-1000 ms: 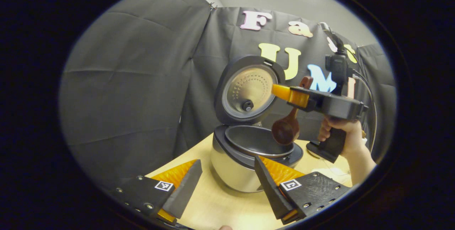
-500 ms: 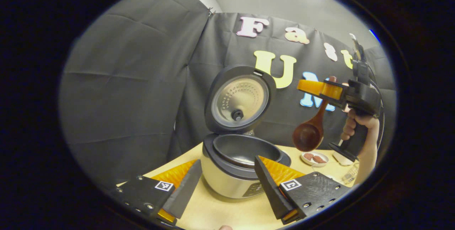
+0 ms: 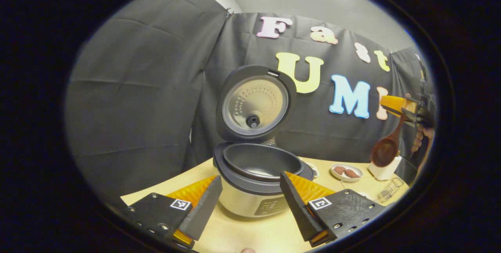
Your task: Close the left gripper, press the button to open the rice cooker; take a wooden spoon from the chopstick holder with the right hand, scoop a spoonful of rice and pour it into the rice cooker, then put the wooden spoon back into the chopstick holder.
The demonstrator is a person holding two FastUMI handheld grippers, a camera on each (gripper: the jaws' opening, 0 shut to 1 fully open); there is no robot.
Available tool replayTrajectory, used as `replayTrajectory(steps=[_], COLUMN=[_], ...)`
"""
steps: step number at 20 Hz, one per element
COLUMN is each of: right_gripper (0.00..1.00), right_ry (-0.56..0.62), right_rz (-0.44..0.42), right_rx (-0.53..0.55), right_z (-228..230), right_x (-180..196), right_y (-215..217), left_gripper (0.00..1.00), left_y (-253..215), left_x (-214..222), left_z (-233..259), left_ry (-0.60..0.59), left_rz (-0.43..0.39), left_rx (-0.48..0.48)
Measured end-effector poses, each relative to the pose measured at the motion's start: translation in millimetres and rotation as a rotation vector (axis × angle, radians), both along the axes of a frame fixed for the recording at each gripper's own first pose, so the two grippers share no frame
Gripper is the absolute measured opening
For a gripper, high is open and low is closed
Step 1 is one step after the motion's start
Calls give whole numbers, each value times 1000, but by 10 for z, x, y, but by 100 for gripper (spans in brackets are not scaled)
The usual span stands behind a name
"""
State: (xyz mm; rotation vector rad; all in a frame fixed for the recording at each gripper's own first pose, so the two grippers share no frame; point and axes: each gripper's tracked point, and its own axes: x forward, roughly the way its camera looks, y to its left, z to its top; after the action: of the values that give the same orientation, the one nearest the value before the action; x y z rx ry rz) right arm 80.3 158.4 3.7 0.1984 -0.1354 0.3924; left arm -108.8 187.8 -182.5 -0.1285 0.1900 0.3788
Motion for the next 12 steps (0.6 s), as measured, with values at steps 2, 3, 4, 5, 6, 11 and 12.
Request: replayTrajectory(steps=[2, 3, 4, 5, 6, 11, 12], right_gripper=[24, 24, 24, 24, 24, 24, 24], right_ry=[9, 16, 25, 34, 44, 89, 100], right_rz=[-75, -109, -141, -170, -197, -326, -341], right_rx=[23, 35, 47, 59, 67, 143, 155], right_z=[-41, -75, -116, -154, -192, -331, -378], right_x=[-5, -11, -33, -49, -62, -123, -127], right_y=[-447, -666, -879, -1086, -1279, -2165, -2273], left_gripper=[92, 92, 92, 93, 93, 92, 93], left_y=[-145, -215, -281, -329, -372, -421, -427], left_x=[74, 127, 168, 189, 205, 196, 205], left_z=[27, 24, 23, 12, 20, -49, -51], left_ry=[-10, -15, -15, -12, -15, 2, -4], left_rz=[-11, -20, -25, -26, -27, 14, 21], left_rx=[-9, -11, -7, -2, 11, 79, 67])
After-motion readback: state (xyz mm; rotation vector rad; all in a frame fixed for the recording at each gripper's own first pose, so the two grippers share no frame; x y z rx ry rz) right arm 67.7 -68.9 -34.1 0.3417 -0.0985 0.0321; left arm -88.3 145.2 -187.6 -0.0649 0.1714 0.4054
